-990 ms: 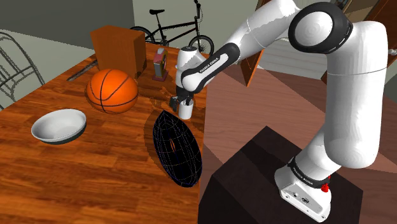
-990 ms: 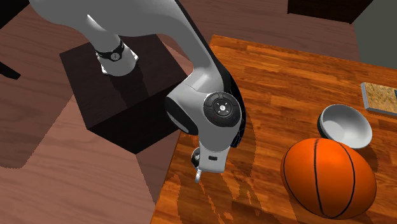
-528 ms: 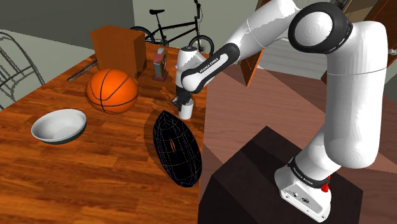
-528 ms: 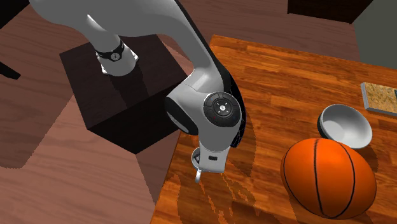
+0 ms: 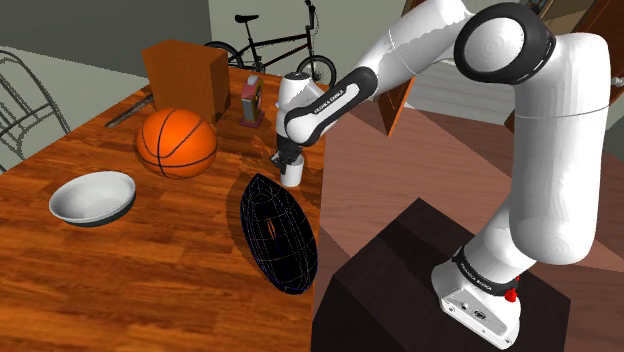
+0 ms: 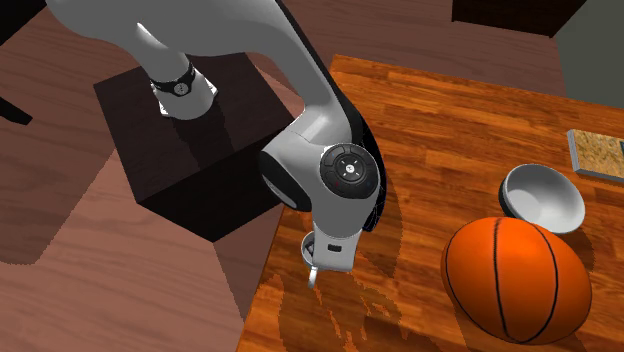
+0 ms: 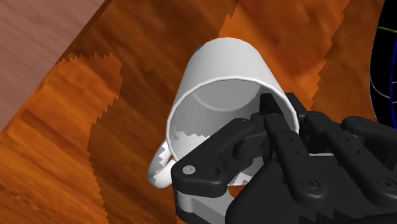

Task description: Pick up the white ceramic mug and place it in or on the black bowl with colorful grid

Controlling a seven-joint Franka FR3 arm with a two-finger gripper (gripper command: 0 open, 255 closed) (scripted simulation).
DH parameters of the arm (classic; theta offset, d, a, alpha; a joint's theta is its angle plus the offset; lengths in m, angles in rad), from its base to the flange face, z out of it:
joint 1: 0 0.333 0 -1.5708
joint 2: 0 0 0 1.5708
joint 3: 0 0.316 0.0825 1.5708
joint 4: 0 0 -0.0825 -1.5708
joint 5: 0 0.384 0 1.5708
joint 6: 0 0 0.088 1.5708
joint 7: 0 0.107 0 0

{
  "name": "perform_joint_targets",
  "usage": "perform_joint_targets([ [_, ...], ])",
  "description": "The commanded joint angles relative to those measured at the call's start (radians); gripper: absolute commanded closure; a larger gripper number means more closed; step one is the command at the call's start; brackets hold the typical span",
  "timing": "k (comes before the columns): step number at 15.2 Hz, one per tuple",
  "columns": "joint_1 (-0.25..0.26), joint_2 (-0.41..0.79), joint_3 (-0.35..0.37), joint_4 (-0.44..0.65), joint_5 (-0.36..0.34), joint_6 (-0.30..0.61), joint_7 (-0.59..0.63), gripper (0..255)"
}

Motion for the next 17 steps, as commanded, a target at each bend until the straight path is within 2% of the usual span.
perform_joint_targets([
  [1, -0.002, -0.016, 0.002, -0.001, 0.003, -0.015, -0.003, 255],
  [17, -0.015, -0.163, 0.022, 0.017, 0.035, -0.178, -0.028, 255],
])
